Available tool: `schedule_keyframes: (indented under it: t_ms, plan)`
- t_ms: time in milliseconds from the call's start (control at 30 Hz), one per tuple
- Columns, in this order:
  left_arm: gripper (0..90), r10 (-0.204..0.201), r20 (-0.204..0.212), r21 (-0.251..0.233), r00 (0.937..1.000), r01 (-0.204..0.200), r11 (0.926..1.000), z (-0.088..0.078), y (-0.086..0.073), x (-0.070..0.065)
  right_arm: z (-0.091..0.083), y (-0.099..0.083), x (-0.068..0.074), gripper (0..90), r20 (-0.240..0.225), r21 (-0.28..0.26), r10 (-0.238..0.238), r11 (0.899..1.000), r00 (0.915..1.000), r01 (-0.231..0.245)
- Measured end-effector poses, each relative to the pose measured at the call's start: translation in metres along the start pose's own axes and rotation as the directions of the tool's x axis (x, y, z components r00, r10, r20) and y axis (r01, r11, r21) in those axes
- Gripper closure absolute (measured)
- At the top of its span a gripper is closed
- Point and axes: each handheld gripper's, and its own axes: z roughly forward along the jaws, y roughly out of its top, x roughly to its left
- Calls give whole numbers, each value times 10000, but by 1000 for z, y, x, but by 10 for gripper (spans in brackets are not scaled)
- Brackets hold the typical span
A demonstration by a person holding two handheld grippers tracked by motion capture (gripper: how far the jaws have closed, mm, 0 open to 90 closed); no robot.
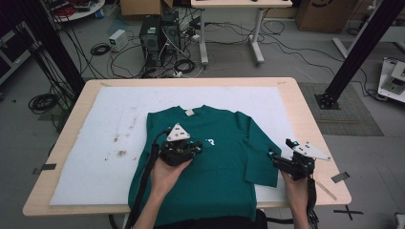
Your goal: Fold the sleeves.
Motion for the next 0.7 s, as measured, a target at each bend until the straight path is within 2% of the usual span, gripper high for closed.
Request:
schedule_keyframes:
  t_ms: [267, 500, 567, 700]
  plan:
    - [853, 274, 501, 521, 9984, -300, 9982, 32, -1, -20, 0, 0, 0, 246, 11, 31, -3, 10000, 10000, 3]
    - [853, 419, 1005, 718, 9941, -493, 9962, 49, -3, -33, 0, 0, 0, 246, 4, 35, -41, 10000, 10000, 41]
    - [853, 475, 976, 794, 9941, -553, 9953, 51, -3, -35, 0, 0, 0, 246, 32, 79, -37, 10000, 10000, 36]
    - [852, 286, 1008, 660, 9945, -354, 9972, 55, 0, -32, 1, 0, 0, 248, 34, 48, -116, 9999, 9999, 116]
